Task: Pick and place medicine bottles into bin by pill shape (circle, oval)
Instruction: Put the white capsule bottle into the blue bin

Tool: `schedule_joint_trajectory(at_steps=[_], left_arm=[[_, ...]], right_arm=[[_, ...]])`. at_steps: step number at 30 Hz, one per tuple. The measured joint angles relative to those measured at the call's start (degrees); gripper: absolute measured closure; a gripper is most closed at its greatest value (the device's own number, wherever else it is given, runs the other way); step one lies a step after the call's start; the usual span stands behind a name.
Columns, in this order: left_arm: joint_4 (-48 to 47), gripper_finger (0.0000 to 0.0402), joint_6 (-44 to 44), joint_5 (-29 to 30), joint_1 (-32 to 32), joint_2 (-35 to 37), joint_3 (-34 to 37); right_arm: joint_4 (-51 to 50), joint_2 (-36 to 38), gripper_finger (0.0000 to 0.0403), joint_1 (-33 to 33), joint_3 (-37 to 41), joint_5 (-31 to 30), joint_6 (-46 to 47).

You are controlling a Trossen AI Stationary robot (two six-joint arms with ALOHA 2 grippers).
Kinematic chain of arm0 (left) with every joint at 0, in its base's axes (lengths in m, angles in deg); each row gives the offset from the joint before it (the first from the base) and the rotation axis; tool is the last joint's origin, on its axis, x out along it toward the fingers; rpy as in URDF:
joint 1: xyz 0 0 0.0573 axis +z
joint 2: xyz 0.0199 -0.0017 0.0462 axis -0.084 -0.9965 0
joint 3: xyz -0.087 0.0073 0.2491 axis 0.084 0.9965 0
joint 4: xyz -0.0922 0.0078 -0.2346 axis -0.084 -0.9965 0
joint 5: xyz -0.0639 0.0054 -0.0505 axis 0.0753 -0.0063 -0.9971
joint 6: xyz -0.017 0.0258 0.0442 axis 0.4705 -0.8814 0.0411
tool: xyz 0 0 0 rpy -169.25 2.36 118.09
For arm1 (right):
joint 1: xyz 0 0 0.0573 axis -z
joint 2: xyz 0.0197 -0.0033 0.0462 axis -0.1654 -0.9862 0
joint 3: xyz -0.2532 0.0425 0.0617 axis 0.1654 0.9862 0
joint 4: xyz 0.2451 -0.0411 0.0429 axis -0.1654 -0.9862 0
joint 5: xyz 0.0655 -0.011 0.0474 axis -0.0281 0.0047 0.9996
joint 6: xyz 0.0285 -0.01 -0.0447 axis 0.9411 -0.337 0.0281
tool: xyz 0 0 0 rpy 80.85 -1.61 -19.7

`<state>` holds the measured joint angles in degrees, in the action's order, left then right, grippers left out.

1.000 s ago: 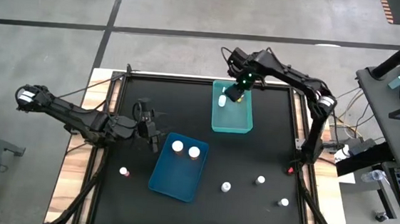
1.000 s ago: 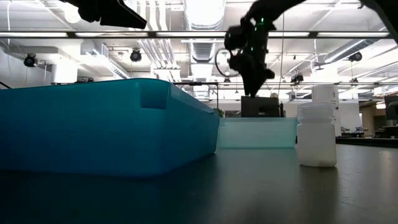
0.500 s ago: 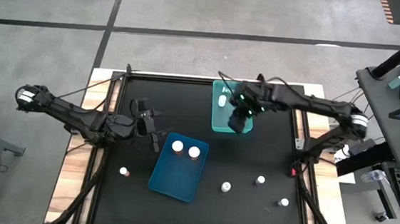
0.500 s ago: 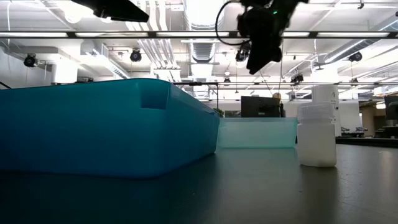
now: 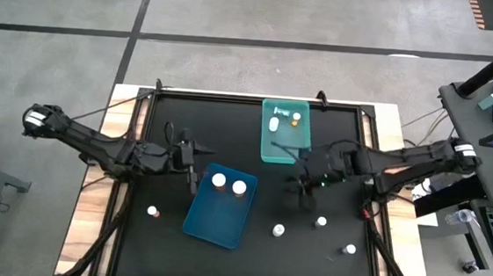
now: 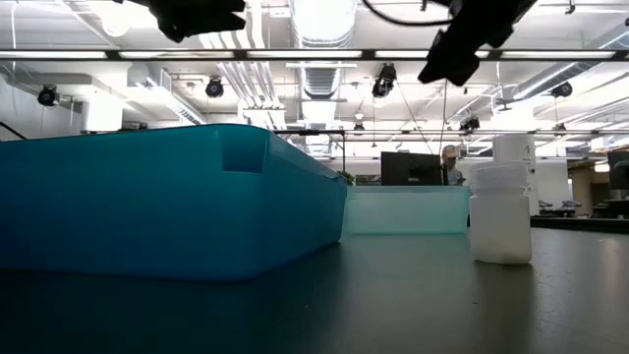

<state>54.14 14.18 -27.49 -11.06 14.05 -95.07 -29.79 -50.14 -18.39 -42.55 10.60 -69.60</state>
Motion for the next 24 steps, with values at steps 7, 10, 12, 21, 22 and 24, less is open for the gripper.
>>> schedule_joint_trajectory(at_steps=[7,10,12,21,22,24], left_arm=[[6.41,0.0182,-0.09,-1.03,-1.55,-4.47,-0.05],[7.71,0.0182,-0.09,-1.01,-1.55,-5.28,-0.11],[8.43,0.0182,-0.11,-0.99,-1.55,-5.66,-0.11],[12.41,0.0182,-3.63,-0.86,-1.48,-5.55,-0.13],[12.67,0.0182,-3.7,-0.81,-1.48,-5.51,-0.15],[12.67,0.0182,-4.51,-0.75,-1.46,-5.51,-0.15]], right_arm=[[2.92,-1.06,0.0255,-12.9,1.57,-13.3,-4.18],[7.1,-1.19,0.0255,-17.37,2.98,-17.55,-4.41],[11.62,-1.19,0.0255,-20.08,4.98,-19.67,-4.42],[31.03,-2.14,0.0255,-23.23,15.35,-21.94,0.11],[31.18,-2.15,0.0255,-23.2,15.72,-21.9,0.88],[30.81,-2.15,0.0255,-23.12,16.01,-21.87,1.69]])
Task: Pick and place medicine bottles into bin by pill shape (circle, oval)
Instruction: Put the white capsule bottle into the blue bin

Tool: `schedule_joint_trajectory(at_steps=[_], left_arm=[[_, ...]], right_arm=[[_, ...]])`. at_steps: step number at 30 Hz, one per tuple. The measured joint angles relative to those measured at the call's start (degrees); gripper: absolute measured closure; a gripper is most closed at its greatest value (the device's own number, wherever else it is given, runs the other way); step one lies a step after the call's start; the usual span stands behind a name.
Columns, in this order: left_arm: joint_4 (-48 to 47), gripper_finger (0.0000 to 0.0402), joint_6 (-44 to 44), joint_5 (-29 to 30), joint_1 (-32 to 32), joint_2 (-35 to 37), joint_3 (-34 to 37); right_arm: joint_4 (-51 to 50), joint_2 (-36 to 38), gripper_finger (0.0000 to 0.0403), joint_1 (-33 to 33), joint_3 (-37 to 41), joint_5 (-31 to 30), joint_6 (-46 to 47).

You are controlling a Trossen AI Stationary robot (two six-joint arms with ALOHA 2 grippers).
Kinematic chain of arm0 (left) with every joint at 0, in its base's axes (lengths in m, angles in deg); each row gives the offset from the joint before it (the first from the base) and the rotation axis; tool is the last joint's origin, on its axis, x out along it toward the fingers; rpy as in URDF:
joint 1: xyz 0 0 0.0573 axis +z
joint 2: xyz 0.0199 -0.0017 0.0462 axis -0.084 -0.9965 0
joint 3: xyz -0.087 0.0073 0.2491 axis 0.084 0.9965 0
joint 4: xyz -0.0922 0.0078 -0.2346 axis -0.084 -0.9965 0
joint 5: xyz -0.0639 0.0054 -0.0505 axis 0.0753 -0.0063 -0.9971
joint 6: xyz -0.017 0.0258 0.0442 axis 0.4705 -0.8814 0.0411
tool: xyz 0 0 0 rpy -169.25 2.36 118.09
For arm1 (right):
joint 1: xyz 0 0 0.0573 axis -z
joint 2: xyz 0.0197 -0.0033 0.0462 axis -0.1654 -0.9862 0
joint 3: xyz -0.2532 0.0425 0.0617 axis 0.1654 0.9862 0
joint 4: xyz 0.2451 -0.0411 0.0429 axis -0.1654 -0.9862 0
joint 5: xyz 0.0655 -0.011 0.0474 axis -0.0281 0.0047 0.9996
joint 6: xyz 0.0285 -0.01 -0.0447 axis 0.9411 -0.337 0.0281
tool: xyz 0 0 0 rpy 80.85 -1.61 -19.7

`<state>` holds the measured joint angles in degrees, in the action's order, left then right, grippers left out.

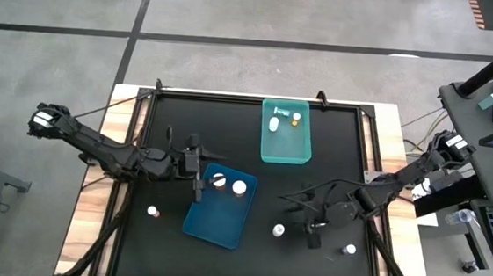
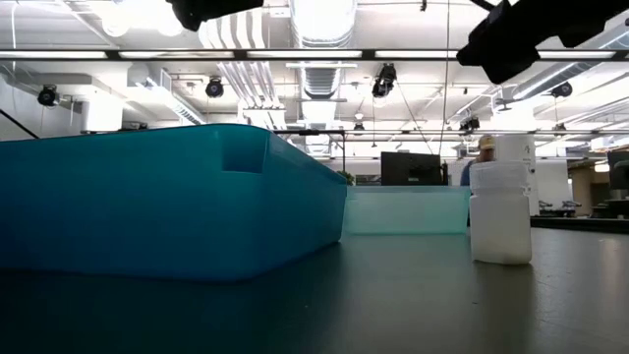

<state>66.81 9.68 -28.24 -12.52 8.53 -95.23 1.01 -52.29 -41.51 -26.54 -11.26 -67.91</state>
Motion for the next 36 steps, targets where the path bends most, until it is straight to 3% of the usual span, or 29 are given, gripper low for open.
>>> schedule_joint_trajectory(at_steps=[5,9,15,22,36], left_arm=[[0.56,0.0182,-0.69,0.0,0.06,-0.09,0.0],[1.3,0.0182,-1.03,0.02,0.09,-0.04,0.0],[1.16,0.0182,-1.98,0.02,0.09,-0.04,0.0],[1.1,0.0182,-2.18,0.02,0.09,-0.04,0.0],[1.04,0.0182,-2.16,0.02,0.09,-0.07,0.02]], right_arm=[[-0.36,0.0,0.0251,0.02,-0.96,0.42,3.33],[-8.28,-0.14,0.0238,0.0,-4.08,0.48,7.23],[-20.14,-4.33,0.0172,0.02,-9.93,0.72,14.17],[-23.86,-13.18,0.0107,-0.02,-13.38,4.75,10.0],[-13.6,-20.48,0.0142,1.1,-11.91,5.23,6.17]])
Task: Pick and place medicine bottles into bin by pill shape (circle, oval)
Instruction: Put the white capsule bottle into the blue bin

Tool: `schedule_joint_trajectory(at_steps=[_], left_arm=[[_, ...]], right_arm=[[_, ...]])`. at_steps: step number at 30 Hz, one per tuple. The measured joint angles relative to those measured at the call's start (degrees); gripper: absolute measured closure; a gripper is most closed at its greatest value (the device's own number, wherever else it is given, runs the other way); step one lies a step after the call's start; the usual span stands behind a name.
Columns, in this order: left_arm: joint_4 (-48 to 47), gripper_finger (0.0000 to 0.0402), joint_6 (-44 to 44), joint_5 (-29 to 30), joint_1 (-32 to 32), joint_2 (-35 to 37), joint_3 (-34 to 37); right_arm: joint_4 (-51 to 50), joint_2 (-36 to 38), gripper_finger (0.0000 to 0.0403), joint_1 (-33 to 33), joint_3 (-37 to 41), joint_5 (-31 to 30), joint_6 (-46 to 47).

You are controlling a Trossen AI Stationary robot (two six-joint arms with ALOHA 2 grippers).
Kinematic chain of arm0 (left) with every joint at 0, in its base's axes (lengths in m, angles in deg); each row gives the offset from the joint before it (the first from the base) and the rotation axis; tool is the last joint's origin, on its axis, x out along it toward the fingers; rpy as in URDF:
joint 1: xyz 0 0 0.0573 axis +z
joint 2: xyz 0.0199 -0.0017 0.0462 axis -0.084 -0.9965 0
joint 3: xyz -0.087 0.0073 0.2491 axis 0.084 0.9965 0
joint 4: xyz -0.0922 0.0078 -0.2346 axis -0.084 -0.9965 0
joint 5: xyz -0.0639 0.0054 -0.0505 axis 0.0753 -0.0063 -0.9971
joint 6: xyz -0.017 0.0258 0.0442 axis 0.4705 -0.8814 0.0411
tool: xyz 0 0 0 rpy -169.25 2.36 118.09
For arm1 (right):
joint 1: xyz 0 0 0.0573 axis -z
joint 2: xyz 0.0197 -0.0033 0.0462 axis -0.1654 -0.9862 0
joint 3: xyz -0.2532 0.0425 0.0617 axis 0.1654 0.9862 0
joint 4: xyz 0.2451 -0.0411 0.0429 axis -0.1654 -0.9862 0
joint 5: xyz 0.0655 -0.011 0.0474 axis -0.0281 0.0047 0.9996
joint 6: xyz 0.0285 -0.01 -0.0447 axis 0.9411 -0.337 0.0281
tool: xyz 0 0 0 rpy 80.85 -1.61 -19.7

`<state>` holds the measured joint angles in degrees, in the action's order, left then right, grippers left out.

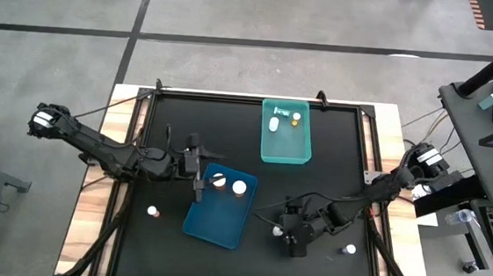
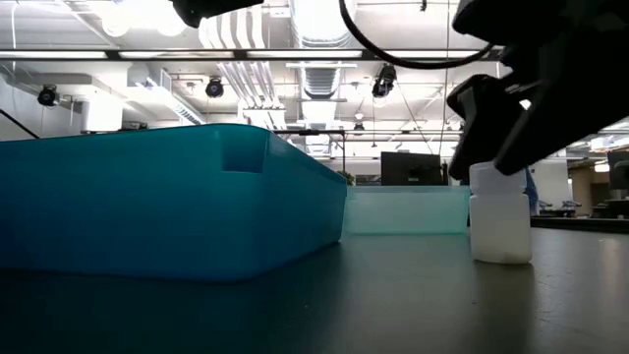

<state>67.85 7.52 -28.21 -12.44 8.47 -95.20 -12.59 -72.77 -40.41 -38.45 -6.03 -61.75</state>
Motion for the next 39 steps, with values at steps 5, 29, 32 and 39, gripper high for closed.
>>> schedule_joint_trajectory(at_steps=[5,29,32,39], left_arm=[[0.0,0.0182,0.0,0.0,0.0,0.0,0.0],[0.03,0.0182,0.24,0.0,0.0,0.0,0.07],[0.03,0.0182,0.24,0.0,0.0,0.0,0.09],[0.03,0.0182,0.24,0.0,0.0,0.0,0.09]], right_arm=[[2.52,-0.09,0.0172,0.56,1.83,1.64,1.09],[27.51,16.49,0.027,5.82,4.26,9.03,-5.06],[35.16,18.99,0.0268,6.75,4.26,9.14,-4.79],[53.05,21.73,0.0266,7.73,4.29,11.48,-4.74]])
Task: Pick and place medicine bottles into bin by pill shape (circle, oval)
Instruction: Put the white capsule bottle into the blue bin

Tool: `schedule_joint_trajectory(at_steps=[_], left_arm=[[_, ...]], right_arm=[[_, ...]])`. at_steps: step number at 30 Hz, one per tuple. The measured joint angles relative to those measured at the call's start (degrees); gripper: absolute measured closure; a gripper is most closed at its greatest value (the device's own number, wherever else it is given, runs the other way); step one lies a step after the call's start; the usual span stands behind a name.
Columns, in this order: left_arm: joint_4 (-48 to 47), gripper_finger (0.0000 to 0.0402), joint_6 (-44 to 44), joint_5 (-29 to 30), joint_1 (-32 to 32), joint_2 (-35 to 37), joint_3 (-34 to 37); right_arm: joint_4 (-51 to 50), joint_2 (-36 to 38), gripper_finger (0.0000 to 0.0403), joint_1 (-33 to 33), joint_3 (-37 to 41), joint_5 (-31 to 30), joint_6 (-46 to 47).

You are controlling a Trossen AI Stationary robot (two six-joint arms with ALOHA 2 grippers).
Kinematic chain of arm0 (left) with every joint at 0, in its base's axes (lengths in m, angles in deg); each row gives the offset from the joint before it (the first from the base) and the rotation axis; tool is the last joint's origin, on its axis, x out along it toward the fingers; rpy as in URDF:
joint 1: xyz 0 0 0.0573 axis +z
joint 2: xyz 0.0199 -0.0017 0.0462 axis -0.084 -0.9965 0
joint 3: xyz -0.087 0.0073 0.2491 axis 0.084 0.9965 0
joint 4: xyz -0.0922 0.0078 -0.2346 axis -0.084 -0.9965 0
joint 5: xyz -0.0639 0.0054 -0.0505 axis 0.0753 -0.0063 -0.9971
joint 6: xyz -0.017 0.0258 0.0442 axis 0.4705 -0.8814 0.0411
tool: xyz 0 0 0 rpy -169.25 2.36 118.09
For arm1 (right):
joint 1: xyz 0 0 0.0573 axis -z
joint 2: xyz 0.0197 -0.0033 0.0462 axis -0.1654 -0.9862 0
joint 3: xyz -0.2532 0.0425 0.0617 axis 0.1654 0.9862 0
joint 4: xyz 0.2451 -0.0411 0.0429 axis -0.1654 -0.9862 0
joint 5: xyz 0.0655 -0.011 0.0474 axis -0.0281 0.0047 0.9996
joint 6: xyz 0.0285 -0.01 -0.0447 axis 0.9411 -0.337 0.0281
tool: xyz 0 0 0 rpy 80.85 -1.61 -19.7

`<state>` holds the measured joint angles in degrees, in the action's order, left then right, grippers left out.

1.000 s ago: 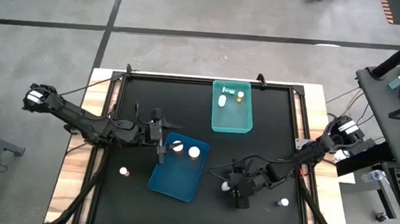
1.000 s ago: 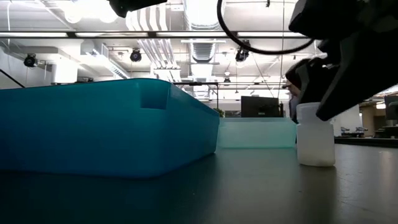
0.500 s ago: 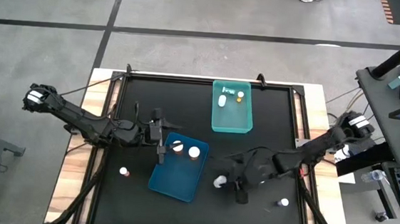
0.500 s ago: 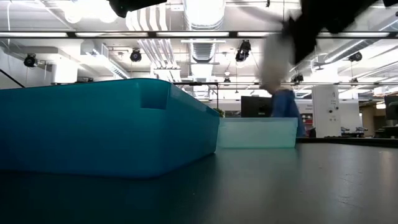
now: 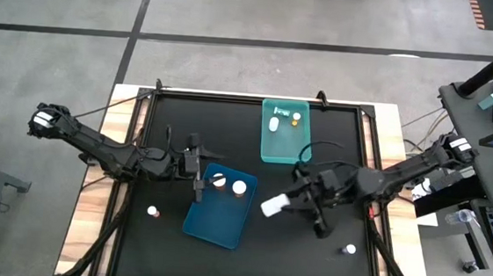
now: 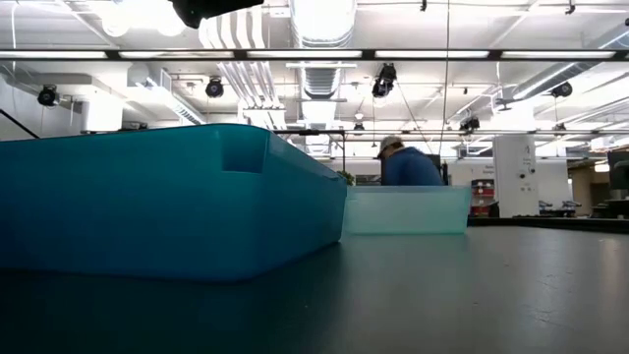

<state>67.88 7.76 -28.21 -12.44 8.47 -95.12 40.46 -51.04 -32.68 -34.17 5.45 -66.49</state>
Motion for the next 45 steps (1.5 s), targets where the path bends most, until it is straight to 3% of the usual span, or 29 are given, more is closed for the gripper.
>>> schedule_joint_trajectory(at_steps=[6,9,13,24,27,31,38,41,45], left_arm=[[-0.02,0.0182,0.0,0.0,0.0,0.0,0.0],[-0.02,0.0182,0.13,-0.01,0.0,0.0,0.0],[-0.04,0.0182,0.2,0.0,-0.02,0.0,0.0],[-0.49,0.0182,0.3,-0.02,-0.04,-0.02,0.45],[-0.5,0.0182,0.37,-0.02,-0.04,-0.02,0.61],[-0.5,0.0182,0.36,-0.02,-0.03,-0.02,0.68],[-0.46,0.0182,0.35,-0.02,-0.02,-0.02,0.7],[-0.46,0.0182,0.37,-0.02,-0.02,-0.02,0.76],[-0.45,0.0182,0.39,-0.02,-0.02,-0.02,0.76]], right_arm=[[7.41,0.25,0.0265,0.58,0.01,2.07,-1.08],[15.64,-0.74,0.0265,0.63,0.02,2.28,-1.43],[29.19,-2.96,0.0264,0.59,0.02,7.95,-4.8],[43.72,-5.79,0.0264,0.87,0.02,7.84,-7.45],[43.73,-4.51,0.0264,0.86,-0.69,8.28,-9.01],[44.05,-4.02,0.0264,0.79,-2.41,13.7,-8.82],[43.72,-4.29,0.0264,1.4,-2.36,12.98,-8.08],[42.85,-4.29,0.0264,1.31,-2.32,10.74,-8.22],[40.06,-4.29,0.0264,1.4,-2.29,3.23,-10.24]])
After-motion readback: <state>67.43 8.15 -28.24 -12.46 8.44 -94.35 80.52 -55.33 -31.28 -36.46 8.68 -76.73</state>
